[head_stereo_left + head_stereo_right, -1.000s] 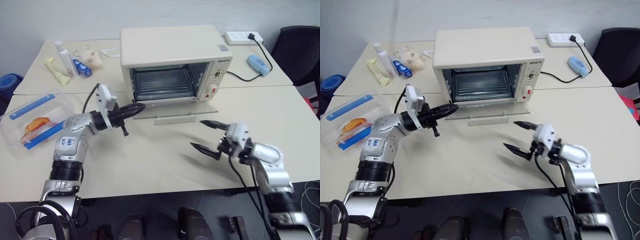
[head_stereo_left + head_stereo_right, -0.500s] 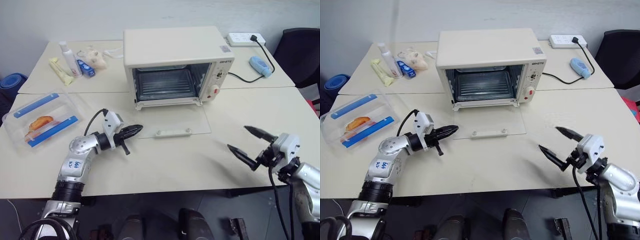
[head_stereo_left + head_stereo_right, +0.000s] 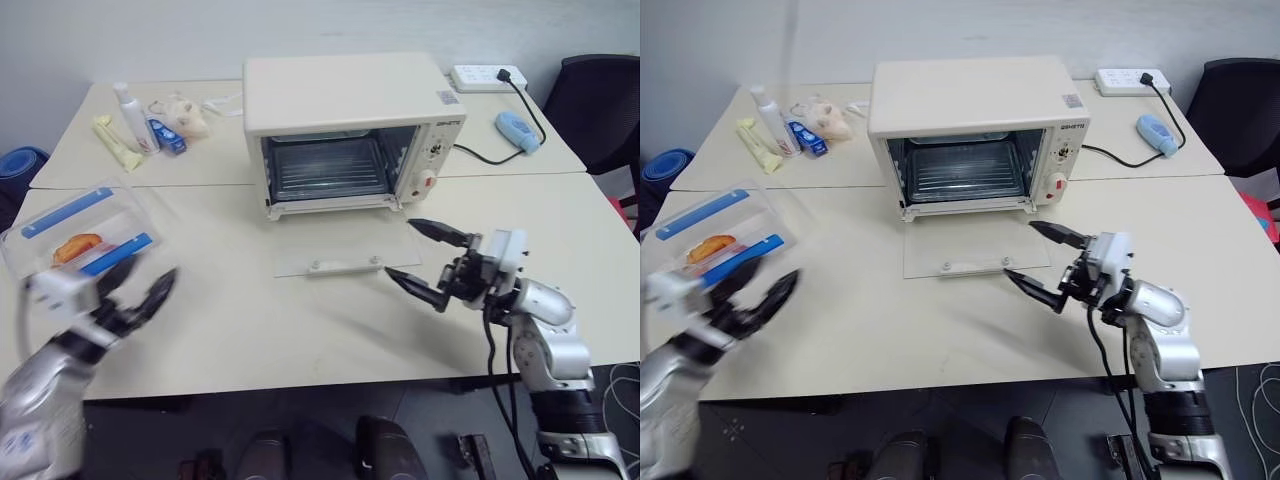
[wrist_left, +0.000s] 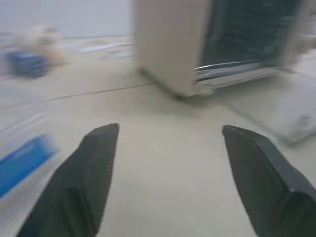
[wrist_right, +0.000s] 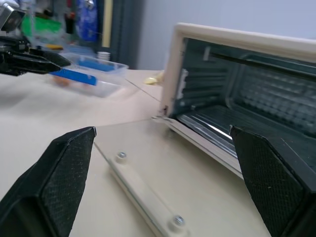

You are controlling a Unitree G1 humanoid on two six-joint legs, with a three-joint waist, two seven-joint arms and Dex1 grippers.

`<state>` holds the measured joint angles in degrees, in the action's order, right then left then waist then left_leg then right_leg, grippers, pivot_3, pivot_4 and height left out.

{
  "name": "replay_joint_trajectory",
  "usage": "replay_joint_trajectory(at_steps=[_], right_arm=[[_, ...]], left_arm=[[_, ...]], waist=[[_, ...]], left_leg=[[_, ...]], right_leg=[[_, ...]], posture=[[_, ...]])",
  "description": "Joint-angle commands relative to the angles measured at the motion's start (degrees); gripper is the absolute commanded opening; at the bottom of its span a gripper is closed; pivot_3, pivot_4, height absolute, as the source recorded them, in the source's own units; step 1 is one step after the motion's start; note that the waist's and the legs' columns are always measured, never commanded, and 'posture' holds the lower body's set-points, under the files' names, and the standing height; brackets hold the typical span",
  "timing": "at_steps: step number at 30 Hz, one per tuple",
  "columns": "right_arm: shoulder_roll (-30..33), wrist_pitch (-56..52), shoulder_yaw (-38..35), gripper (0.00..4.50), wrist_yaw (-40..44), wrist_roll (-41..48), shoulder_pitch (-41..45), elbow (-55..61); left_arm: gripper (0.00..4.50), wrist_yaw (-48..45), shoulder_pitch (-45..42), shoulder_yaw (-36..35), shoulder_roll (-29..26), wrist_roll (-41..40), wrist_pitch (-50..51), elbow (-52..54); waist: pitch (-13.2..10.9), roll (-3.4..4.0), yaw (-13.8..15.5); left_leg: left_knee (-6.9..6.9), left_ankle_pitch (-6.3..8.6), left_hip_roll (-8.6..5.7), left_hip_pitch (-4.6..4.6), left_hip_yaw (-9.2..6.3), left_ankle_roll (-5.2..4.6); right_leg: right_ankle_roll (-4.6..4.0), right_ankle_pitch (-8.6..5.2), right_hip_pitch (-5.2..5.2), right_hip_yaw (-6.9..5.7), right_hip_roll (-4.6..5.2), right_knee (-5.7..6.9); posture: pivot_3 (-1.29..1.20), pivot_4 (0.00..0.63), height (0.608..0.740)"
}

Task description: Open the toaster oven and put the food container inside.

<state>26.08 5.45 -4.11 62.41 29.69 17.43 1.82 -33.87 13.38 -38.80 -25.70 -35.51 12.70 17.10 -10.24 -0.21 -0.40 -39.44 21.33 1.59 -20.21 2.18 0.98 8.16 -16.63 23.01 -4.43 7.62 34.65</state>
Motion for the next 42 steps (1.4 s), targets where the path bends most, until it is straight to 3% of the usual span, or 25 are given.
replay_joint_trajectory(at_steps=[1,5,9,11,16,22,24,31,34,42], right_arm=[[-1.88,0.88,1.64,4.5,1.13,1.44,1.79,2.35],[-4.3,2.12,4.71,4.5,2.7,0.98,3.47,3.89],[-4.77,3.27,6.87,4.5,4.66,0.2,4.49,4.33],[-4.63,3.31,7.04,4.5,4.63,-0.05,4.93,4.01],[-3.55,2.62,5.99,4.5,3.56,-0.5,5.32,3.33],[-2.39,2.36,5.66,4.5,3.0,-1.14,4.34,3.61],[-2.32,2.18,5.5,4.5,1.9,-1.51,3.28,4.63],[-1.9,1.86,4.98,4.5,-0.89,-2.18,1.07,7.02],[-1.64,1.85,4.7,4.5,-1.87,-2.45,0.57,7.56],[-0.88,2.21,4.17,4.5,-3.31,-2.74,0.26,7.02]], left_arm=[[4.47,3.06,6.9,-12.61,1.1,-6.8,0.7,1.79],[4.47,6.11,14.47,-22.85,3.25,-12.28,2.31,-3.79],[4.47,12.72,15.78,-26.79,2.21,-17.01,8.14,-7.46],[4.47,17.76,14.85,-27.74,-1.6,-20.12,14.71,-9.48],[4.47,19.58,6.84,-26.31,-14.56,-25.52,23.76,-11.92],[4.47,25.92,-7.97,-15.13,-33.17,-19.68,38.17,-27.26],[4.47,27.55,-17.94,-7.79,-37.78,-15.82,40.61,-36.38],[4.47,24.04,-34.92,5.52,-40.97,-5.41,42.94,-51.29],[3.92,22.72,-37.92,8.02,-41.01,-1.54,42.23,-55.92],[1.5,20.26,-38.39,5.24,-39.89,2.32,40.32,-56.27]], waist=[[0.01,-0.02,0.27],[0.02,-0.02,0.33],[0.04,-0.06,0.48],[0.11,-0.2,0.52],[0.27,-0.46,0.56],[0.22,-0.37,-0.2],[0.22,-0.37,-0.68],[0.23,-0.4,-2.35],[0.23,-0.4,-2.6],[0.23,-0.4,-2.49]], left_leg=[[-0.02,0.02,0.0,0.0,-0.01,-0.01],[-0.06,0.12,0.04,0.01,-0.01,-0.04],[-0.07,0.17,0.03,0.01,-0.01,-0.07],[-0.09,0.18,0.02,0.01,-0.02,-0.1],[-0.13,0.2,0.03,0.0,-0.12,-0.06],[-0.04,0.24,0.02,0.02,0.05,0.03],[0.14,0.21,0.02,0.04,0.3,0.07],[0.33,0.17,0.07,0.1,0.8,0.16],[0.31,0.16,0.09,0.11,0.79,0.18],[0.25,0.15,0.1,0.16,0.8,0.19]], right_leg=[[-0.01,0.0,-0.01,0.0,0.0,0.0],[-0.05,0.0,-0.02,0.01,-0.03,0.01],[-0.08,-0.01,-0.02,0.0,-0.04,0.02],[-0.08,-0.01,-0.02,0.0,-0.04,0.04],[-0.17,-0.07,-0.02,-0.03,-0.04,0.19],[-0.36,-0.17,0.24,0.0,-0.08,0.42],[-0.39,-0.18,0.45,-0.01,-0.09,0.49],[-0.4,-0.19,0.72,-0.34,-0.07,0.52],[-0.4,-0.19,0.72,-0.42,-0.06,0.56],[-0.4,-0.19,0.71,-0.44,0.01,0.73]], posture=[[0.0,0.15,0.74],[0.0,0.15,0.74],[0.0,0.15,0.74],[0.0,0.15,0.74],[0.0,0.15,0.74],[0.0,0.15,0.74],[0.0,0.15,0.74],[0.0,0.15,0.74],[0.0,0.15,0.74],[0.0,0.15,0.74]])
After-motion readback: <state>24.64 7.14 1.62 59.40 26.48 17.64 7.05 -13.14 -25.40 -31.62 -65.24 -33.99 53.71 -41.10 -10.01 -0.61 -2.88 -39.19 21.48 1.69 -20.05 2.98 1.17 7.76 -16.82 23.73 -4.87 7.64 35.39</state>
